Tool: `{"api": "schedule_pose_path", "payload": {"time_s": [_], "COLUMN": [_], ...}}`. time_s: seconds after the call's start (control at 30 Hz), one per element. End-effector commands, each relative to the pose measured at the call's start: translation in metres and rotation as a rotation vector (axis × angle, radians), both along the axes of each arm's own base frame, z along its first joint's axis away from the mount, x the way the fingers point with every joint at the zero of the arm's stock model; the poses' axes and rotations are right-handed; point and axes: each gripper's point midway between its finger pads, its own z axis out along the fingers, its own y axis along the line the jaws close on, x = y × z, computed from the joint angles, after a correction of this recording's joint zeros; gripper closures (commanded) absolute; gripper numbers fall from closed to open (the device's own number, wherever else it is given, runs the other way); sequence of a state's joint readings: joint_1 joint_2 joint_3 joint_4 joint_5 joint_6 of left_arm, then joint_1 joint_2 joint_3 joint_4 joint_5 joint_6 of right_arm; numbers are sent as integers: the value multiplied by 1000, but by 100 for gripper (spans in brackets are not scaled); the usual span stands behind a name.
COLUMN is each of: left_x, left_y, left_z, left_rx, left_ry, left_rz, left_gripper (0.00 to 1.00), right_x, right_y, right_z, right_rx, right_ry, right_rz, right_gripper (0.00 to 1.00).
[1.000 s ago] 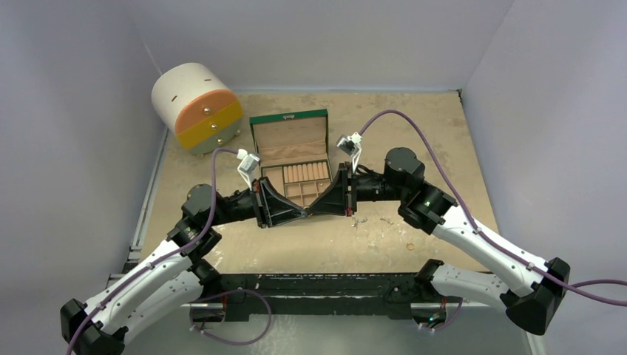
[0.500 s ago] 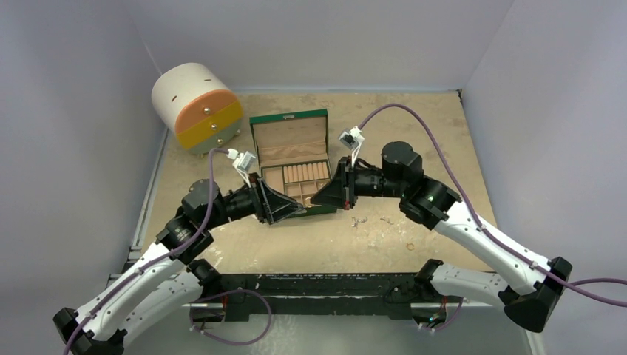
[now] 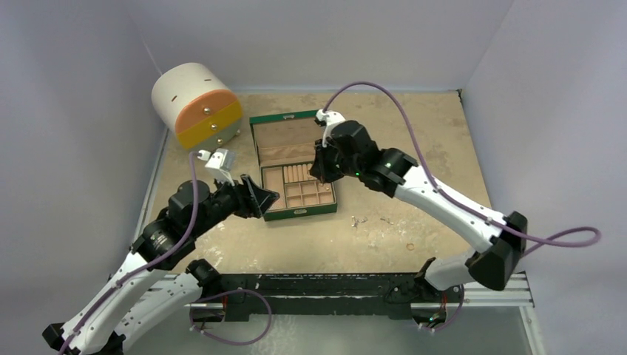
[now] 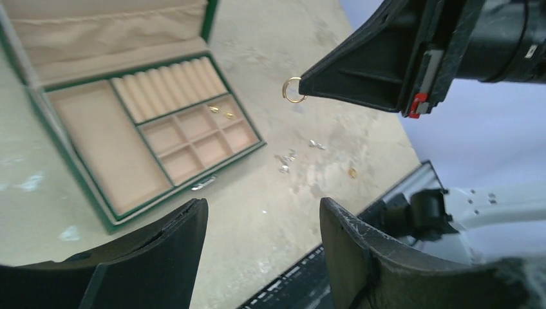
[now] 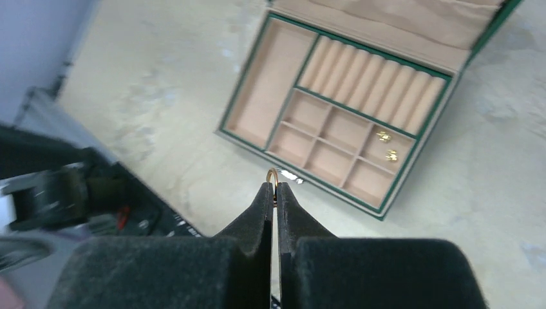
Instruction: Organize the mixed jewelry
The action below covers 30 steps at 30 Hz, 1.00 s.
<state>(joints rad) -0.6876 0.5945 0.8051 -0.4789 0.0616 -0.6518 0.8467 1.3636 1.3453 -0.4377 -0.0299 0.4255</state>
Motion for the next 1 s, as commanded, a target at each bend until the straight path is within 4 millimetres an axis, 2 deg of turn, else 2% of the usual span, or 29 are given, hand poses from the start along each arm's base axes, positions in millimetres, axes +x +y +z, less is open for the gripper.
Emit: {"api": "schedule_pose_path", "payload": {"time_s": [0.0, 0.13, 0.27, 0.47, 0.63, 0.8, 0.97], "left_x": [17, 22, 26, 31, 34, 33, 32], "left_y": [43, 64, 74, 85, 90, 97, 100], "left_z": [11, 8, 7, 11, 3, 4, 5], "left_rx": [108, 146, 175, 236, 243, 240, 237], "left_ry": [-76, -90, -102, -133, -138, -147, -149], "left_rz": [204, 311, 359, 401, 434, 462, 475], "left_gripper": [36, 36, 36, 36, 39, 37, 37], "right_x": [34, 52, 67, 79, 85, 94, 103], "right_y": [-14, -12, -11, -3, 10, 22, 22], "right_z": [-9, -28, -47, -71, -92, -107, -117], "right_rx": [-174, -239, -289, -311, -307, -295, -310], "right_ry": [-71, -68, -67, -42, -16, -16, -28], "right_rz": [-168, -239, -299, -353, -343, -348, -394], "right_gripper": [100, 100, 100, 100, 100, 100, 100]}}
